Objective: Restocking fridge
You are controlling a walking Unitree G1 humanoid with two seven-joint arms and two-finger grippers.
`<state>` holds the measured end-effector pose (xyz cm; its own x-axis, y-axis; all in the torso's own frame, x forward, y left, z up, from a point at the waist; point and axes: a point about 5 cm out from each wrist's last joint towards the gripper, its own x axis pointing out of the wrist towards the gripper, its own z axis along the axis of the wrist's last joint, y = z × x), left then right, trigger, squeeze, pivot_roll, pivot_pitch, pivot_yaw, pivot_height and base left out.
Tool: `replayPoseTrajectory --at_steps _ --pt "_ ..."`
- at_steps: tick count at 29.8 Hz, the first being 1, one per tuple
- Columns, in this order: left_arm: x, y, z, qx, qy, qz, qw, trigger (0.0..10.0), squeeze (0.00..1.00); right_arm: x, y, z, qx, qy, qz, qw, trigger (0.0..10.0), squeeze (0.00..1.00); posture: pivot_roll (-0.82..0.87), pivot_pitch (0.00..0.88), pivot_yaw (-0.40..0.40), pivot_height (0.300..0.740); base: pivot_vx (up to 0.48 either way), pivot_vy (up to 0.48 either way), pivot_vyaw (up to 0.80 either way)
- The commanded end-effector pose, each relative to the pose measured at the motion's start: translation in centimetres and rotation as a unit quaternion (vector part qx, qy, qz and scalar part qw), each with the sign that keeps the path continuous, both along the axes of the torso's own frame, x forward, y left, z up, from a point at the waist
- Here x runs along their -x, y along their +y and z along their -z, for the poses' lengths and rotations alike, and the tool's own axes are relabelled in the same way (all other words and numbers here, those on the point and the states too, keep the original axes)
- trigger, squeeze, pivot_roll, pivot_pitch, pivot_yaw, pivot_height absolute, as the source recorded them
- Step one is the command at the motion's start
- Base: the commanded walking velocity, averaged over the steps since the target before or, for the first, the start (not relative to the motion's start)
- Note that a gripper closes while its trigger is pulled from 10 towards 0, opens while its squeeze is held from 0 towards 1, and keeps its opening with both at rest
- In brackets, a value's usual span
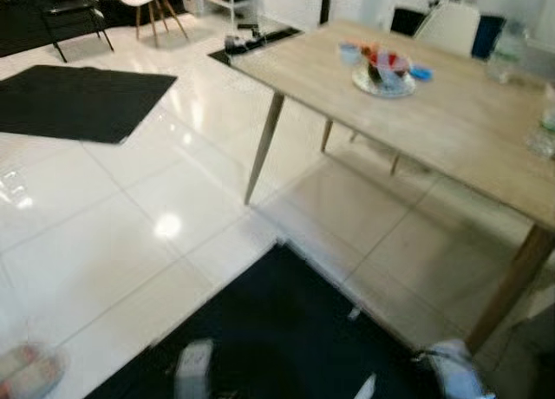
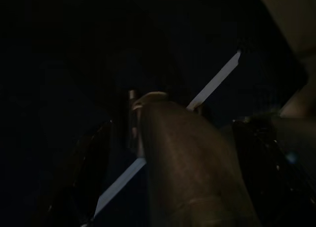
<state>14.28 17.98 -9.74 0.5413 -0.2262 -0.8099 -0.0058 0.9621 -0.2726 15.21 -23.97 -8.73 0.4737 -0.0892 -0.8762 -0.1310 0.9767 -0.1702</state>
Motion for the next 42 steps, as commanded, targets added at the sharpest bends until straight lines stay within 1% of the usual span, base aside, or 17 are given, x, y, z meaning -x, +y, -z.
replayPoseTrajectory --at_steps 1,5,16,35,38,40,42 --pt "0.17 -0.12 0.07 -0.002 0.002 0.006 1.000 10.0 0.00 0.34 -0.71 -0.05 0.010 0.006 0.003 1.000 10.0 0.00 -0.03 0.019 -0.017 0.740 0.356 0.000 0.00" --pt "0.17 -0.04 0.07 -0.004 0.003 0.008 1.000 10.0 0.00 0.35 -0.70 -0.04 0.010 0.008 0.002 1.000 10.0 0.00 -0.03 0.019 -0.017 0.740 0.414 0.000 0.00" --pt "0.09 0.21 0.01 -0.008 0.002 0.010 1.000 10.0 0.00 0.43 -0.51 0.06 0.008 0.014 0.002 1.000 10.0 0.00 -0.02 0.010 -0.016 0.740 0.408 0.000 -0.78" --pt "0.14 0.08 0.08 -0.009 0.005 0.006 1.000 10.0 0.00 0.42 -0.50 0.07 0.009 0.015 0.007 1.000 10.0 0.00 -0.02 0.013 -0.015 0.740 0.467 0.000 -0.77" --pt "0.24 0.22 0.16 -0.020 0.012 -0.001 1.000 10.0 0.00 0.41 -0.51 0.07 0.010 0.015 0.007 1.000 10.0 0.00 -0.02 0.013 -0.015 0.740 0.099 0.000 -0.77" --pt "0.17 0.22 0.12 -0.017 0.008 -0.006 1.000 10.0 0.00 0.29 -0.49 0.02 0.011 0.009 0.006 1.000 10.0 0.00 -0.02 0.013 -0.015 0.740 0.000 0.000 -0.77" --pt "0.12 0.19 0.08 -0.012 0.005 -0.004 1.000 10.0 0.00 0.17 -0.42 -0.02 0.009 0.004 0.007 1.000 10.0 0.00 -0.02 0.014 -0.015 0.740 0.000 0.000 0.00"
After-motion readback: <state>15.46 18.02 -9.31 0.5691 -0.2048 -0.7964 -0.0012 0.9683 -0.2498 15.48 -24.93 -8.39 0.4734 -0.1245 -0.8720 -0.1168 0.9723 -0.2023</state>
